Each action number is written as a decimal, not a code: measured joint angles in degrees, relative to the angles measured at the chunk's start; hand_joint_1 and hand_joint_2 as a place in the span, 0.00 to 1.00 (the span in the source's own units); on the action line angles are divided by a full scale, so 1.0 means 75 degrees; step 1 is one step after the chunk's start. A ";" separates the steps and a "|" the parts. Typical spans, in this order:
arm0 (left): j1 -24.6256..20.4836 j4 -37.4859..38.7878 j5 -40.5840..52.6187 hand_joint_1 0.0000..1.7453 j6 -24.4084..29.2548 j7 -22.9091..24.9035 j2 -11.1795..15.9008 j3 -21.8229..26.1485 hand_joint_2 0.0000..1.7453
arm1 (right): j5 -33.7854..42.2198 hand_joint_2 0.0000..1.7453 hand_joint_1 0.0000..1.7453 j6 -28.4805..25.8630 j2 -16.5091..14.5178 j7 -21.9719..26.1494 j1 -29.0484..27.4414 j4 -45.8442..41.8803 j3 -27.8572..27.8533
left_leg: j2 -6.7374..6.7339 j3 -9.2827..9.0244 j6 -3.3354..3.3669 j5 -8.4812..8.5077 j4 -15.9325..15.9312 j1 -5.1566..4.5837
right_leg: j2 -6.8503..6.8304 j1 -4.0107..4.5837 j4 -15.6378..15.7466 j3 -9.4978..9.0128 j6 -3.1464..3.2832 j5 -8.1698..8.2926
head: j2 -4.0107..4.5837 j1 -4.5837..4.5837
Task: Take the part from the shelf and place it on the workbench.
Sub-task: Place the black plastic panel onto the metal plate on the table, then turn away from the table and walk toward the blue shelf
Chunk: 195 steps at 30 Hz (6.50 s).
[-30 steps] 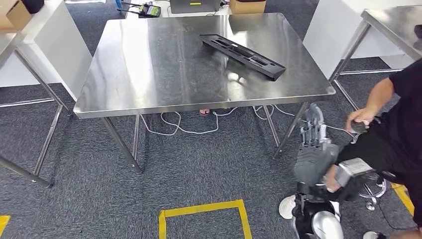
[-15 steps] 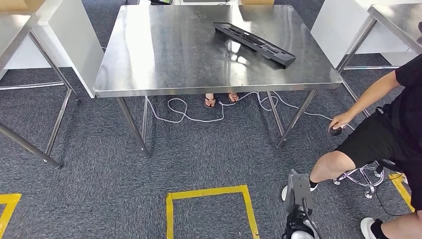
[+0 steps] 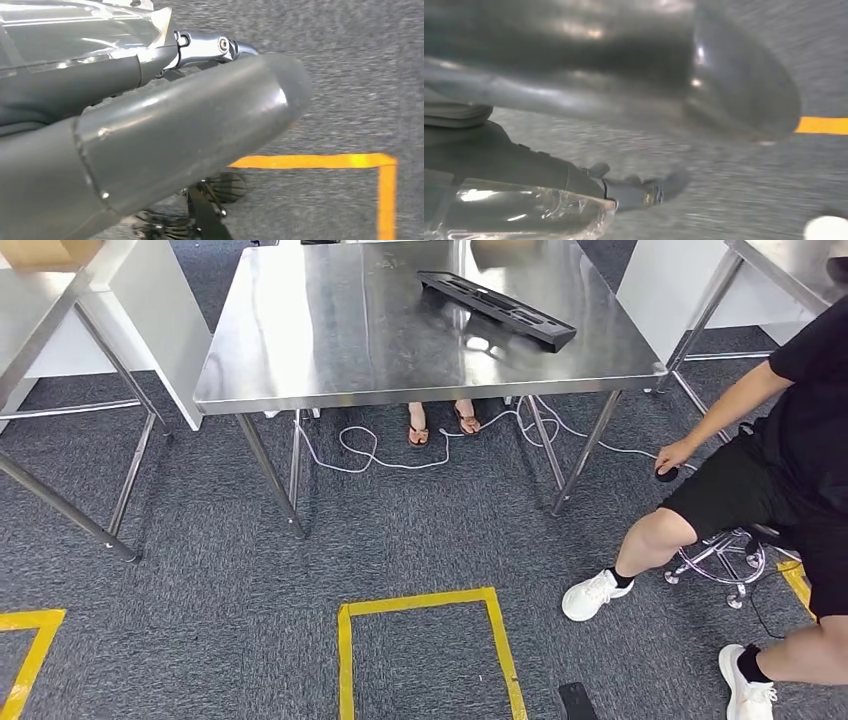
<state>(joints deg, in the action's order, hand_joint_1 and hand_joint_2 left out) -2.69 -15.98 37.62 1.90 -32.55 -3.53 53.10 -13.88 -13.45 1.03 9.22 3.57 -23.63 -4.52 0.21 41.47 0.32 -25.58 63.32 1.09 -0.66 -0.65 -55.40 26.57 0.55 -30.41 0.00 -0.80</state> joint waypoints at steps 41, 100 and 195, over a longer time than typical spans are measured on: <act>-0.0049 0.0195 0.0119 0.00 -0.0008 -0.0152 0.0074 0.0037 0.00 | -0.0458 0.00 0.00 0.0482 0.0136 -0.0653 -0.0103 0.1535 0.0228 | 0.0011 -0.1940 0.0033 -0.0724 -0.0698 -0.0056 | -0.0011 0.0045 -0.0333 0.0886 -0.0211 0.0652 | 0.0000 -0.0009; -0.0063 0.0187 0.0381 0.00 0.0248 -0.0145 -0.0036 0.0034 0.00 | -0.0601 0.00 0.00 0.0591 0.0145 -0.0570 -0.0226 0.1609 0.0350 | -0.0522 -0.1212 0.0250 0.0010 -0.0894 0.0017 | -0.0152 -0.0243 -0.0958 0.0677 -0.0723 -0.0187 | 0.0000 0.0071; 0.0259 0.0656 0.1329 0.00 -0.0462 0.1112 0.0145 -0.0213 0.00 | -0.0530 0.00 0.00 0.1495 -0.0034 -0.1197 -0.0143 0.1673 0.0423 | -0.0831 -0.1541 0.0102 -0.0414 -0.0779 -0.0074 | -0.0466 -0.0036 -0.0285 0.0577 -0.0427 0.0288 | 0.0001 0.0200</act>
<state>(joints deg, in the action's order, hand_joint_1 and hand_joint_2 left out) -0.75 -11.05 47.58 -1.57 -24.21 -2.44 51.50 -17.85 -2.23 0.77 0.25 2.50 -11.08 -1.36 -6.02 29.92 1.09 -28.68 57.48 0.54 -4.16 -0.92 -57.54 30.89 -2.65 -28.25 0.01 0.70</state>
